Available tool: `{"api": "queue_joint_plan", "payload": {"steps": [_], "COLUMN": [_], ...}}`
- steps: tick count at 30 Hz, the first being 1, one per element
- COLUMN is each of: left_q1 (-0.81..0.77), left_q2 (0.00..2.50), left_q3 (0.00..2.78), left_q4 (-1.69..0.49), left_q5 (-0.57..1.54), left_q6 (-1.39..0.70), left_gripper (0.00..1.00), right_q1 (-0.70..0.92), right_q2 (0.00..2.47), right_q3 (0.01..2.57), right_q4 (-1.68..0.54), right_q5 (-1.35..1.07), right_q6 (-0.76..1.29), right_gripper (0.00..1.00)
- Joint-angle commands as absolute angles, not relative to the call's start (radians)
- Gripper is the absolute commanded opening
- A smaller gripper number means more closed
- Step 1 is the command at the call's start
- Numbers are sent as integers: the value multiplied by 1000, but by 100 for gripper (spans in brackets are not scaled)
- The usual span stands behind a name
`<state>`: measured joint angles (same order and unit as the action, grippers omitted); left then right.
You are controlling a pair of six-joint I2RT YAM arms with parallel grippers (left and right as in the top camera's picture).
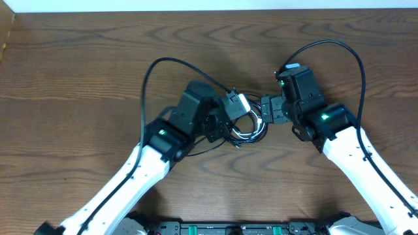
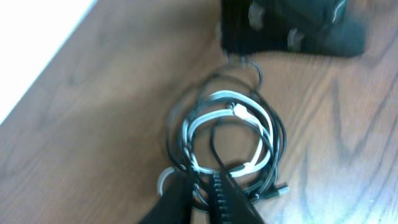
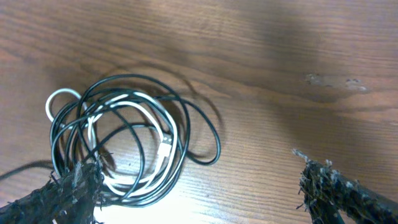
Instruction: Untangle cables
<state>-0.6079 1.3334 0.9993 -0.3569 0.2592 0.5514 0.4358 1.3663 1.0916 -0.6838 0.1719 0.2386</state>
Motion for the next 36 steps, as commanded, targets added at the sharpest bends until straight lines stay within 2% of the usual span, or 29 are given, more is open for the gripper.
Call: {"api": "queue_joint_plan", "payload": {"steps": [1, 3, 7, 17, 22, 27, 36], "left_q1": [-610, -610, -610, -609, -602, -573, -469], "left_q2": [1436, 1489, 1566, 1681, 1728, 1732, 1732], "left_q3": [1018, 1018, 1018, 1018, 1018, 1018, 1018], "left_q4": [-365, -354, -347, -254, -181, -134, -125], "left_q5": [253, 253, 253, 246, 161, 133, 134], "left_q6": [546, 545, 545, 545, 527, 519, 439], "left_gripper": [34, 49, 56, 55, 54, 45, 49], "right_q1": [437, 430, 405, 372, 372, 372, 372], "right_q2": [1324, 1297, 1252, 1196, 1152, 1104, 1090], "right_q3": [1087, 1087, 1087, 1087, 1087, 1087, 1087], "right_q4": [-680, -682, -692, -706, -727, -746, -756], "right_q5": [229, 238, 245, 257, 257, 264, 263], "right_q6": [276, 276, 273, 273, 273, 273, 273], "right_gripper": [99, 99, 99, 99, 99, 99, 99]}}
